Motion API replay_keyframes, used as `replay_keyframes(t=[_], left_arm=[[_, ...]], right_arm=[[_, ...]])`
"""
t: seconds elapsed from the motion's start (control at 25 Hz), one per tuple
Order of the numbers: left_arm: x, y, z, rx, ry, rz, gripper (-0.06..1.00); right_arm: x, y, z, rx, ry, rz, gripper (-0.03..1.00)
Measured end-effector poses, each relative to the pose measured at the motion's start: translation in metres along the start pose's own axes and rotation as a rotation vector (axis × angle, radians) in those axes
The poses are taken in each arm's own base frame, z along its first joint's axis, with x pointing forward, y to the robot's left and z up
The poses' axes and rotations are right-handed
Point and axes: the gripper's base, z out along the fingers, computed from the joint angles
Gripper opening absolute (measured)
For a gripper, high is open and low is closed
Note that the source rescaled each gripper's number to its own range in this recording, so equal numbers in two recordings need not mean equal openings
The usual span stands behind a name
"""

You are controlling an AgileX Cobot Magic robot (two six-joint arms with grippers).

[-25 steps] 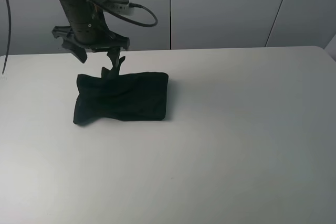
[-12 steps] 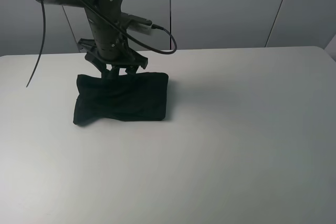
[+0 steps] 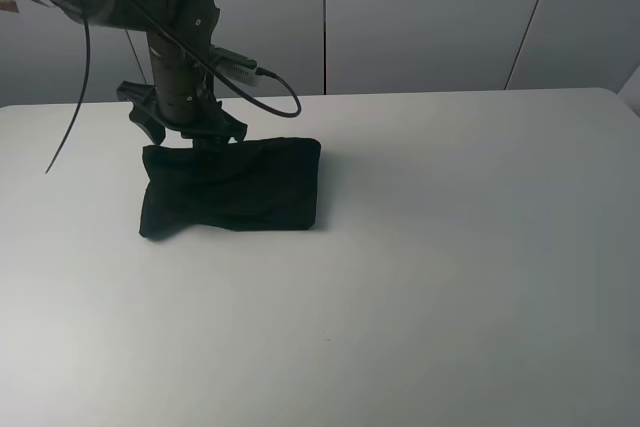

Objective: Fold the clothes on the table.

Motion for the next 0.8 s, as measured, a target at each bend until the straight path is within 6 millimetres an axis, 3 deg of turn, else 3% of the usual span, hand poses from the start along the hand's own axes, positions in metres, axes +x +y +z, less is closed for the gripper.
replay_keyframes(t=[0.24,0.52,0.68,0.8], left_arm=[[-0.002,0.041,0.013,-0.029,0.057,-0.072,0.97],[-0.001,0.041,0.014,0.016,0.055,-0.044,0.97],[-0.005,0.050,-0.021,0.049,-0.050,-0.058,0.97],[-0.004,0.066,-0.070,0.065,-0.170,-0.073,0.97]], right_arm=[[0.000,0.000,0.000,0.000,0.000,0.000,1.00],[0.000,0.000,0.000,-0.001,-0.005,0.000,1.00],[-0.002,0.001,-0.002,-0.010,-0.012,-0.009,1.00],[-0.006,0.000,-0.012,-0.015,-0.007,-0.013,1.00]])
